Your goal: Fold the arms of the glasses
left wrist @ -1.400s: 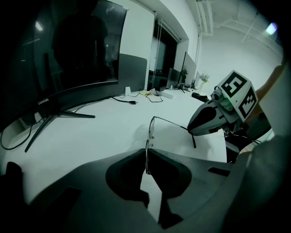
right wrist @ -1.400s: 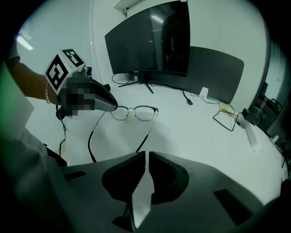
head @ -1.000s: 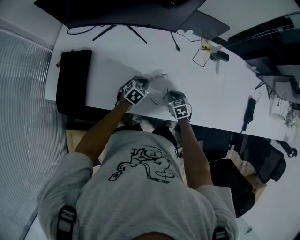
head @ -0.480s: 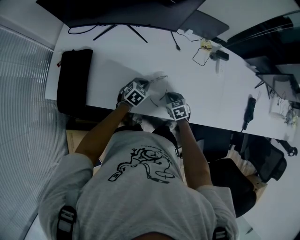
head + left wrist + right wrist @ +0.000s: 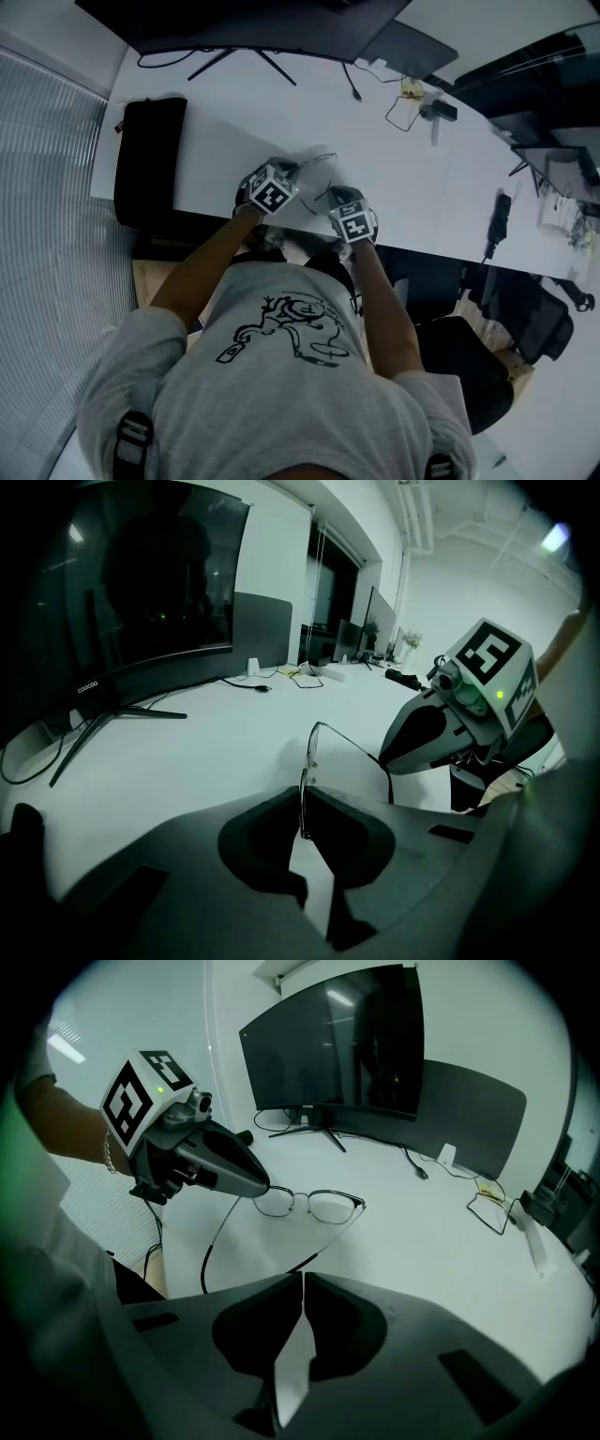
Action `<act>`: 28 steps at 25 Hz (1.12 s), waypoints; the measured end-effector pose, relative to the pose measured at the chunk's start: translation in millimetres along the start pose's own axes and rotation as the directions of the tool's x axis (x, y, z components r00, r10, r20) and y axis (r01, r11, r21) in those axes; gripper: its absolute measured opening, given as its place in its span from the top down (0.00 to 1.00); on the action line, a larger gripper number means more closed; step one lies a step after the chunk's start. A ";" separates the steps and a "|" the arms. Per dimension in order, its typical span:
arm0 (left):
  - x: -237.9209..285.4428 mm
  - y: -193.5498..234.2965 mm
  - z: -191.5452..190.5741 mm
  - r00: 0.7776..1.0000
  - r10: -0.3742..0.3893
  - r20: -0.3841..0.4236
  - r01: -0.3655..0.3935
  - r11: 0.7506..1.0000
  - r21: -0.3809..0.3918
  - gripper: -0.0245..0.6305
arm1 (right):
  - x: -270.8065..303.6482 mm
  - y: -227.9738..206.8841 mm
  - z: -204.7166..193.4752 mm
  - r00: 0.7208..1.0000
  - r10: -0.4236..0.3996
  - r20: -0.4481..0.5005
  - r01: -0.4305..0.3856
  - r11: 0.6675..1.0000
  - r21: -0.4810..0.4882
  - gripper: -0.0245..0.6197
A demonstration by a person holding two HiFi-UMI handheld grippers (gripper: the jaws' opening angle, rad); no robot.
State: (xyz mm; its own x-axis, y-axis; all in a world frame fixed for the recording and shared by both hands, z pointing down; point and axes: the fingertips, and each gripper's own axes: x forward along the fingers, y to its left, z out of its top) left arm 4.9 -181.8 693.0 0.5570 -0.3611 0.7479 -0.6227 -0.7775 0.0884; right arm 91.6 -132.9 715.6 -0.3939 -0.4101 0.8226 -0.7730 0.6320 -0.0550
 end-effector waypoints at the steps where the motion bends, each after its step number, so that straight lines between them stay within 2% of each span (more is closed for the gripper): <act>1: -0.6 -0.4 0.1 1.000 -0.001 0.000 0.001 1.000 0.000 0.91 | -0.2 1.3 0.9 1.000 0.001 0.000 -0.001 1.000 -0.002 0.94; 28: -0.9 -9.7 -1.6 1.000 -0.021 -0.006 0.022 0.999 0.028 0.91 | 4.2 10.6 10.0 1.000 0.017 0.003 -0.017 1.000 -0.006 0.94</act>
State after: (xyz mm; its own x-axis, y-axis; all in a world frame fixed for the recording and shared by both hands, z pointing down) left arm 9.6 -173.1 692.5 0.5672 -0.3415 0.7495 -0.5950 -0.7991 0.0862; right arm 76.8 -134.5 712.8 -0.4085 -0.4015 0.8197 -0.7631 0.6429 -0.0654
